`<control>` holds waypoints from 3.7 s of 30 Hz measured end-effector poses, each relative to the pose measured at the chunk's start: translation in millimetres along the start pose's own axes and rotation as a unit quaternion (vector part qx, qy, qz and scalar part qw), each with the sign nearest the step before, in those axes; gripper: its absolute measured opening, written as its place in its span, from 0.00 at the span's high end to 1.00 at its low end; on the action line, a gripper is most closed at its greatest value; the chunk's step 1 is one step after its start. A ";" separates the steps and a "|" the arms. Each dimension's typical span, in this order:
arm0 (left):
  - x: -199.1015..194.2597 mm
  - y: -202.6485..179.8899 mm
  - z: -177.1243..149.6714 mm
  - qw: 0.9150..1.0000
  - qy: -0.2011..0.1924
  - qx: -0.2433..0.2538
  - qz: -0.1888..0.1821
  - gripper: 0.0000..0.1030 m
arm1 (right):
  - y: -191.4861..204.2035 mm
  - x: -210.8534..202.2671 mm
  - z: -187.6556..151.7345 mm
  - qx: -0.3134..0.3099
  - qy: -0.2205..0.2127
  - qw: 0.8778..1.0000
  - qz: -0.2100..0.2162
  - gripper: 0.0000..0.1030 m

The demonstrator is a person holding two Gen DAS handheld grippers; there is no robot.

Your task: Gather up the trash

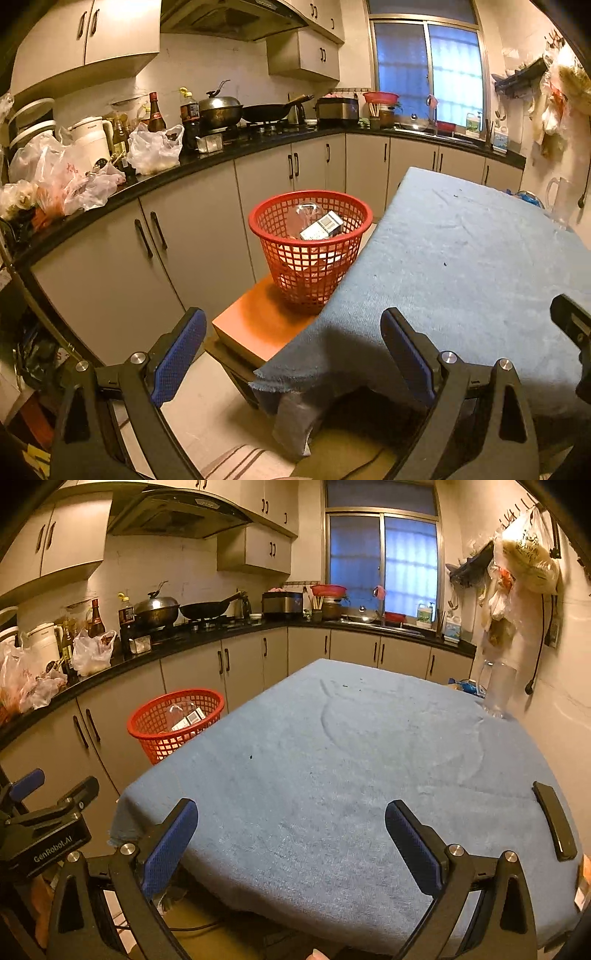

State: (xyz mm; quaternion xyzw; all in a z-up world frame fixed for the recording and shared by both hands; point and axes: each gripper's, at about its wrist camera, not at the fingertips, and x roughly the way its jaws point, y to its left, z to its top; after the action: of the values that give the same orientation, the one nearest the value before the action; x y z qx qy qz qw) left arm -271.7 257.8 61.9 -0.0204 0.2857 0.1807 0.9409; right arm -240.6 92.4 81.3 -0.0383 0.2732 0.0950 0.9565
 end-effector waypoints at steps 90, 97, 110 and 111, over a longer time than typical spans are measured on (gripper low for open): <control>6.8 -5.9 -4.6 1.000 0.022 -0.001 -0.015 0.08 | 2.3 16.4 -12.2 -0.014 0.026 1.000 0.005 0.00; 7.7 -6.1 -5.2 1.000 0.023 0.000 -0.016 0.08 | 0.0 19.0 -13.7 -0.014 0.028 0.999 0.006 0.00; 10.0 -7.8 -7.8 1.000 0.024 0.002 -0.019 0.08 | -4.0 22.0 -15.0 -0.014 0.030 0.999 0.007 0.00; 10.0 -7.6 -7.4 1.000 0.024 0.002 -0.019 0.08 | -4.2 22.1 -14.1 -0.014 0.030 0.999 0.007 0.00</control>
State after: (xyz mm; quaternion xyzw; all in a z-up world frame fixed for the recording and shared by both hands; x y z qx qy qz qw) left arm -265.2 253.0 49.8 -0.0278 0.3084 0.1617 0.9370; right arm -228.6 90.0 57.6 -0.0527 0.3004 0.1040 0.9466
